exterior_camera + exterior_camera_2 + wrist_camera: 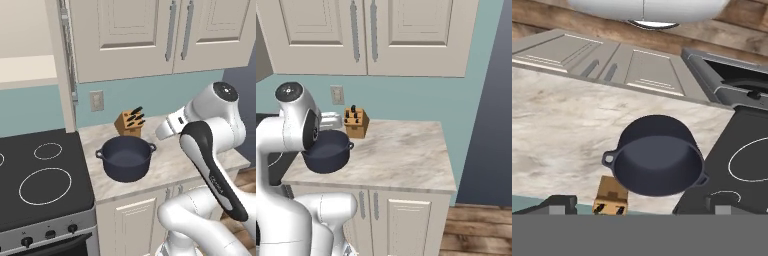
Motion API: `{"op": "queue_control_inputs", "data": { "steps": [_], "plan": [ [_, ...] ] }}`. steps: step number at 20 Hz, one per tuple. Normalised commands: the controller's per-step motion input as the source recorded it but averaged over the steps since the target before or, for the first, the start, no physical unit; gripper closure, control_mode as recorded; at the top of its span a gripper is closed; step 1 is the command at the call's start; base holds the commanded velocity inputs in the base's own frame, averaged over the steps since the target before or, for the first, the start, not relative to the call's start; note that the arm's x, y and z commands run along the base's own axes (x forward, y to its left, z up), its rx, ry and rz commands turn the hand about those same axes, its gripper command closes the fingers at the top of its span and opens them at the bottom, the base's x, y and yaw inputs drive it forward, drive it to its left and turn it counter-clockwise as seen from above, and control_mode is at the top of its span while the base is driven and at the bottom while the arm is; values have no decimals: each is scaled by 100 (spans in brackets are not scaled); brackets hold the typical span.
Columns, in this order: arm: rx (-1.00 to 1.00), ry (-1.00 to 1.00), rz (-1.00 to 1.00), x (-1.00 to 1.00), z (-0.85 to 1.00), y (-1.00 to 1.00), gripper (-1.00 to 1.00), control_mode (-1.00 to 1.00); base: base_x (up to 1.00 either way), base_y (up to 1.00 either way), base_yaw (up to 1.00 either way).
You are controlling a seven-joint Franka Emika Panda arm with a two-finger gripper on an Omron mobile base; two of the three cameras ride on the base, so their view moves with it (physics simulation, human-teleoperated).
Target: Pick the kettle from the cabinet and place it on a stove burner. Then pick the pot from the counter and place it on another stove burner. Finally, turn both burners on.
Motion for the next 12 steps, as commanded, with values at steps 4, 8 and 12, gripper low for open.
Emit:
{"op": "queue_control_inputs", "data": {
  "steps": [4, 8, 12],
  "plan": [
    [1, 7, 0, 23, -22, 0, -100, -100, 0, 0, 0],
    [2, 4, 0, 17, -19, 0, -100, -100, 0, 0, 0],
    [3, 1, 0, 10, -17, -1, -100, -100, 0, 0, 0]
  ]
}}
